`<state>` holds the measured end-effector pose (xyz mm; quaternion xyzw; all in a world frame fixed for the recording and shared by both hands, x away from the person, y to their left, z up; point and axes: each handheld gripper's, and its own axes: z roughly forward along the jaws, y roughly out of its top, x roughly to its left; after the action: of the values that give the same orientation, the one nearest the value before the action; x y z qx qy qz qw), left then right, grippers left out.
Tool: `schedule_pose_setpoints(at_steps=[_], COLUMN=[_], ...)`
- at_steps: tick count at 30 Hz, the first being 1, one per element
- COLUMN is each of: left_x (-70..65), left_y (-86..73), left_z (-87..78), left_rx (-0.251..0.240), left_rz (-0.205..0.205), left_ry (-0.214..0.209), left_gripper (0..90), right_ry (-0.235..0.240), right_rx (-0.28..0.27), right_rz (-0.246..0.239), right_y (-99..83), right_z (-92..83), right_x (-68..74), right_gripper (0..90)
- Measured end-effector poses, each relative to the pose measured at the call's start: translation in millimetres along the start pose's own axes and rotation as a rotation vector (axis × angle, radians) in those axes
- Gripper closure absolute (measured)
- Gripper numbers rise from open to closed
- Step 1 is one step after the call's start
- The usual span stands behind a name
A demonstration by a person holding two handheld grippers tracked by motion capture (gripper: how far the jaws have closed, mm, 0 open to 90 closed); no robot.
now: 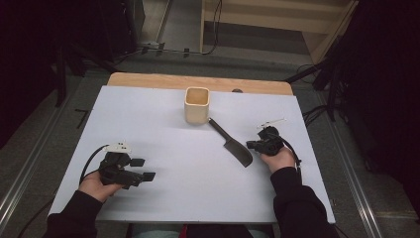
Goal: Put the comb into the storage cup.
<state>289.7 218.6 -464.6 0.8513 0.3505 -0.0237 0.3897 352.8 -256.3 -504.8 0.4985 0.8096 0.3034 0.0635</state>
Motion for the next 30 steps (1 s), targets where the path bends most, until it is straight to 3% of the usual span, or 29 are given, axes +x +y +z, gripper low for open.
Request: schedule_pose_setpoints(at_steps=[12,20,30], left_x=[0.1,0.1,0.2], left_y=[0.3,0.5,0.5], left_z=[-0.4,-0.1,-0.3], left_rx=[0.0,0.0,0.0], left_rz=[0.002,0.001,0.001], left_ry=[0.001,0.0,0.0], left_gripper=[25.3,25.3,25.3], right_ry=[0.012,0.027,0.065], right_rx=[0.025,0.04,0.058], right_rz=[-0.022,-0.064,-0.119], right_y=[-6.2,-6.7,-4.1], right_z=[-4.1,-3.4,1.0], right_x=[9.5,16.0,33.9], right_gripper=[87.6,87.6,87.6])
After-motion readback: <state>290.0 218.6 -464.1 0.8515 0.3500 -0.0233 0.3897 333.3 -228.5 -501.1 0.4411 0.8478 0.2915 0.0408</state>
